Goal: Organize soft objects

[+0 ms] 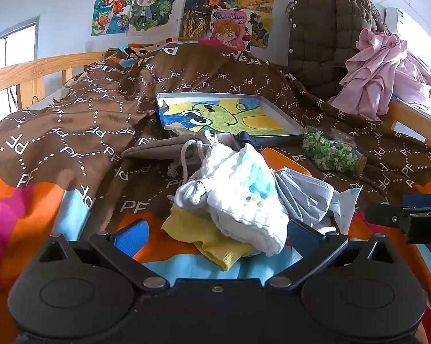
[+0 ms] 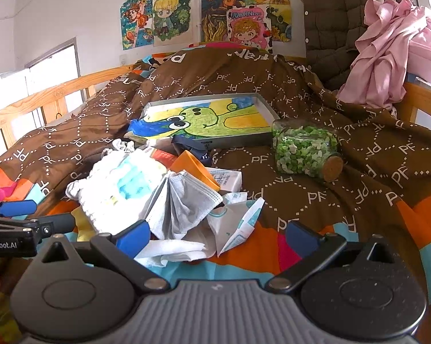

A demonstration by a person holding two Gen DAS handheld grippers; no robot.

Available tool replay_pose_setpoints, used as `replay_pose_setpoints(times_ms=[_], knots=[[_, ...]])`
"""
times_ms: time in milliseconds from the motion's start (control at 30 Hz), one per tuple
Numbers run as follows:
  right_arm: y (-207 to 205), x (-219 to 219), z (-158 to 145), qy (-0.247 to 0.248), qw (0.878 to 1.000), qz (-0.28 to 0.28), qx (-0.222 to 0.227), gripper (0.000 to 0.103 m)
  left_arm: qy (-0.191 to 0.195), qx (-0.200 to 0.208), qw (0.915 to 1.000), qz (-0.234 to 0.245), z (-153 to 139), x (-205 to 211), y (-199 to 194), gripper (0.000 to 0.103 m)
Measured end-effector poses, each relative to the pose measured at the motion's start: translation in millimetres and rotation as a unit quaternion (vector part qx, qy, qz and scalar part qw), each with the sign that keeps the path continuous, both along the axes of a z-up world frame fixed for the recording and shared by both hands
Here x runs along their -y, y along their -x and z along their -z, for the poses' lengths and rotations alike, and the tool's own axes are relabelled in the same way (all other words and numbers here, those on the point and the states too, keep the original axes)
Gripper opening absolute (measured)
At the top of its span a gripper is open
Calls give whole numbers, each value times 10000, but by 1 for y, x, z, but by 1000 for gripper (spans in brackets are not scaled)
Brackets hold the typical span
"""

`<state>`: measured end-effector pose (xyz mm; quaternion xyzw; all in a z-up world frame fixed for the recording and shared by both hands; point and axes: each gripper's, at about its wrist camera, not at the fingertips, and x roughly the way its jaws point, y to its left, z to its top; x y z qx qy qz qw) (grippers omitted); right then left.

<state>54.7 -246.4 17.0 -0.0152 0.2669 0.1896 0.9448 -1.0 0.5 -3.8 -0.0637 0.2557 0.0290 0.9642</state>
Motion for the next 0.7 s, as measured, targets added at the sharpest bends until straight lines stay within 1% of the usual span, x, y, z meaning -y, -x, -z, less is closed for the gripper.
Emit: replay_pose_setpoints(times_ms=[700], knots=[[0,-1,1,2,10000,19,-1,103,-2,-4,10000,5,0,0,0,102]])
